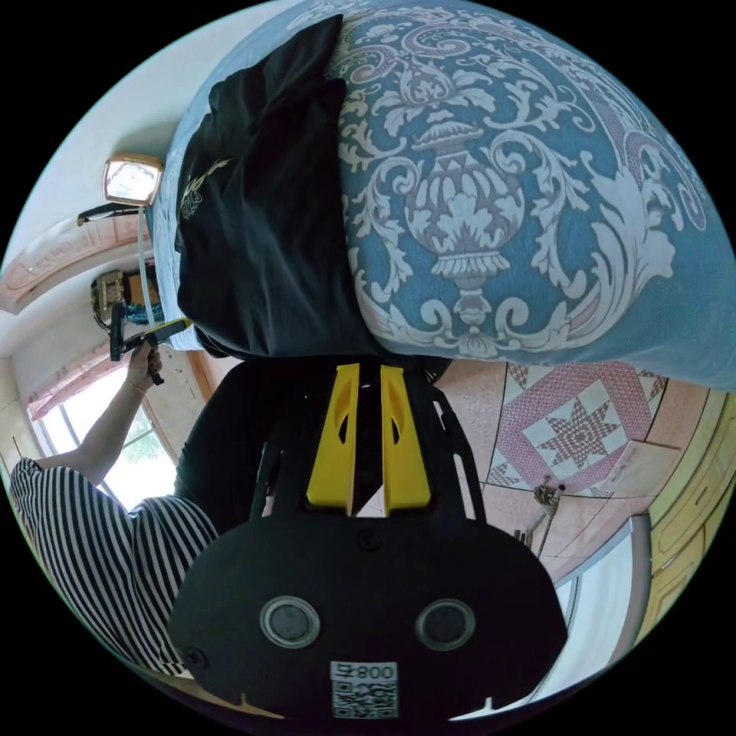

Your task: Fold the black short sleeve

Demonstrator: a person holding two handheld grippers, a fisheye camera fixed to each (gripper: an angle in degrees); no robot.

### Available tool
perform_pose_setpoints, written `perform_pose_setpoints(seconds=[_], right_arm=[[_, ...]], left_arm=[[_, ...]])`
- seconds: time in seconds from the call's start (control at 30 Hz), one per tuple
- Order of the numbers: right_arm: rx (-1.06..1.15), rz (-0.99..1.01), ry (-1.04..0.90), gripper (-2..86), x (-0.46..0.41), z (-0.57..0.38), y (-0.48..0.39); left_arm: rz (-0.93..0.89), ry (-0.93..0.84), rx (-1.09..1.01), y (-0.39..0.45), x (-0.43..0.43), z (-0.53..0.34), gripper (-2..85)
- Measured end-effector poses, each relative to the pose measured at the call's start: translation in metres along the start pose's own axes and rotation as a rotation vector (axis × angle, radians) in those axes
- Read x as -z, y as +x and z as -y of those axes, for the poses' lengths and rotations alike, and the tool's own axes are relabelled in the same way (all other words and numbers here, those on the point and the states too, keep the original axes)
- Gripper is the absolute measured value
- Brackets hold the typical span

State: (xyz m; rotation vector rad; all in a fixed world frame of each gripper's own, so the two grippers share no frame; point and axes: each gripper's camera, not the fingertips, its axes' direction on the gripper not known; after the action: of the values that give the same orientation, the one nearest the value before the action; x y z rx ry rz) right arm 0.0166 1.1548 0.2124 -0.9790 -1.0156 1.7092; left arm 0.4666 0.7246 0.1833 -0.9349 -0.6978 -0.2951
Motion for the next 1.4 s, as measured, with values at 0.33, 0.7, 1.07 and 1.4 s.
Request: perform_pose_setpoints(seconds=[0.33, 0.7, 1.07, 1.4], right_arm=[[0.048, -0.003, 0.075, 6.5, -0.044, 0.010, 0.037], [0.124, 0.036, 0.069, 3.3, -0.079, 0.024, 0.063], [0.182, 0.120, 0.188, 0.7, -0.100, -0.014, 0.088], [0.182, 0.236, 0.298, 0.5, -0.086, -0.078, 0.101]], left_arm=[[-0.104, 0.116, -0.006, -0.034, 0.014, -0.071, 0.7], [-0.160, 0.219, 0.007, -0.056, 0.049, -0.160, 0.6], [-0.306, 0.354, 0.025, -0.098, 0.057, -0.242, 0.3], [-0.415, 0.415, -0.018, -0.128, 0.094, -0.302, 0.2]])
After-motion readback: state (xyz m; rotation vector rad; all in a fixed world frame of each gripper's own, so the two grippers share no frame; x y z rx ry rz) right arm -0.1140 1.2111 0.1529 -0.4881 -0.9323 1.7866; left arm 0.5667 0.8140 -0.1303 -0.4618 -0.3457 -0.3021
